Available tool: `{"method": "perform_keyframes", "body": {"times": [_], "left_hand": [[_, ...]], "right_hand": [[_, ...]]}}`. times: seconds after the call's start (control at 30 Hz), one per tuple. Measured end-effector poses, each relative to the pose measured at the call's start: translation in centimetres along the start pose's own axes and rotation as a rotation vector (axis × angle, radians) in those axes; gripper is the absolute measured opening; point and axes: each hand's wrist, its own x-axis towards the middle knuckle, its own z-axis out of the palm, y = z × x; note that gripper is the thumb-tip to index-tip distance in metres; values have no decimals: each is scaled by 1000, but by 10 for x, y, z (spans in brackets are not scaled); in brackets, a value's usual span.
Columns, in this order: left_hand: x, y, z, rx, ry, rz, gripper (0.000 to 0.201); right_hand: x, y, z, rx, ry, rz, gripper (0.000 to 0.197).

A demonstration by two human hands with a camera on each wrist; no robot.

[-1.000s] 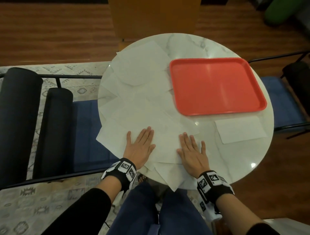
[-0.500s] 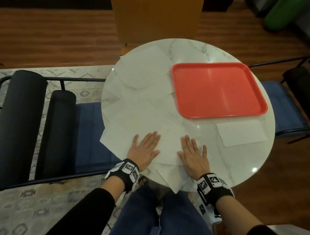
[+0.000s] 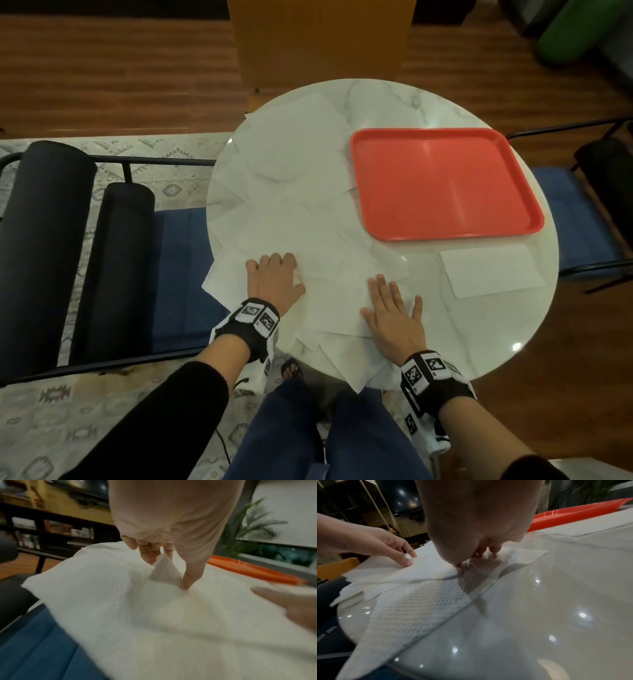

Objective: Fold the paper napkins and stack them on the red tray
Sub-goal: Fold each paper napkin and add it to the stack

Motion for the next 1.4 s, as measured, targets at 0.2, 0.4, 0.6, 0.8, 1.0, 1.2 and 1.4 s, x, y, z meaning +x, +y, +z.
{"method": "perform_keyframes", "body": {"times": [0.2,0.4,0.6,0.8,1.0,1.2,1.4], "left_hand": [[8,9,-25,-118,-139,10,12],[-2,28,-75,-524,-261,218,14],[-4,44,-119,-896,-183,239,2],[2,94,-114,-1214,-169,142,15],[12,156,-96,-1257,-219,86,22],[3,150,-73,-1076,-136,-33,17],[-63,83,-41,-1040,20,-429,18]], "right_hand": [[-1,-18,-25,-110,32,19,65],[-1,-26,-77,205,65,-24,41],[-19,38,-109,913,177,-53,7],[-40,95,-114,1546,176,10,50],[-21,175,-125,1537,352,158,12],[18,273,-142,1317,364,210,17],[47,309,-135,1201,277,281,19]]}}
